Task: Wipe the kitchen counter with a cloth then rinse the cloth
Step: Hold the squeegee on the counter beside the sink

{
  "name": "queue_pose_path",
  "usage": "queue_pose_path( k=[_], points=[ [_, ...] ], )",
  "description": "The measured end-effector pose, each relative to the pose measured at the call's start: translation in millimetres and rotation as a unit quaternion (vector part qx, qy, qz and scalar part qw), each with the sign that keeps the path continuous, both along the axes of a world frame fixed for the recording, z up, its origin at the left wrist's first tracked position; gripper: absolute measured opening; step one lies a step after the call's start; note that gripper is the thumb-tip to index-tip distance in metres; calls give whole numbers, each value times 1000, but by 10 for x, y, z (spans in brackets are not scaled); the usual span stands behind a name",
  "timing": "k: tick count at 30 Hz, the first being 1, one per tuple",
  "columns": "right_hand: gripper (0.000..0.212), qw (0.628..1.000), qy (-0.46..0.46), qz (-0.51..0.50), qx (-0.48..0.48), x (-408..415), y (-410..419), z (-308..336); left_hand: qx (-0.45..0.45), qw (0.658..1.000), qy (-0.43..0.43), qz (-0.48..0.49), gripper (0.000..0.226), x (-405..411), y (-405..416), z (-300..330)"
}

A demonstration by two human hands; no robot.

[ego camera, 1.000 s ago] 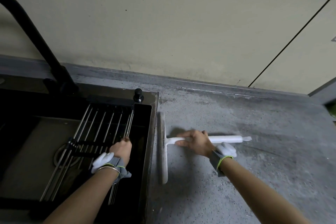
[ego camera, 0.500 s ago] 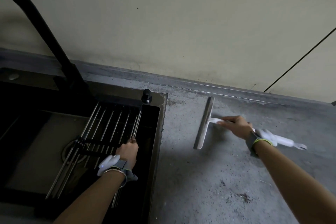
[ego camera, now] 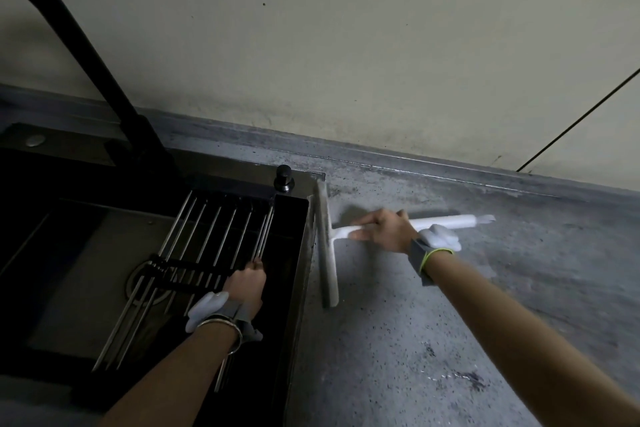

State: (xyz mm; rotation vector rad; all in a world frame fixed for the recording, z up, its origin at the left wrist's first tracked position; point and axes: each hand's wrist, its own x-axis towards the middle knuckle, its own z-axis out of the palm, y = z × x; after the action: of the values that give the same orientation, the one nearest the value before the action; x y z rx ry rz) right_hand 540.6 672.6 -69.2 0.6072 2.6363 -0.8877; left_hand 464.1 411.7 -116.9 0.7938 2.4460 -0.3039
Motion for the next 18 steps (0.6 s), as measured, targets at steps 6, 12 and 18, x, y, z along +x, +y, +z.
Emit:
queue_pose_path(
  k=[6,12,18],
  points=[
    [31,998,40,12,-50,72,-124,-1,-4,1000,-5,-5,69,-16,-7,9],
    [35,990,51,-133,-22,379,453,33,-6,1000,7,-15,67,-27,-20,-17],
    [50,975,32,-222,9,747,840,66,-7,1000,15,-17,68,-24,-23,-46]
  ],
)
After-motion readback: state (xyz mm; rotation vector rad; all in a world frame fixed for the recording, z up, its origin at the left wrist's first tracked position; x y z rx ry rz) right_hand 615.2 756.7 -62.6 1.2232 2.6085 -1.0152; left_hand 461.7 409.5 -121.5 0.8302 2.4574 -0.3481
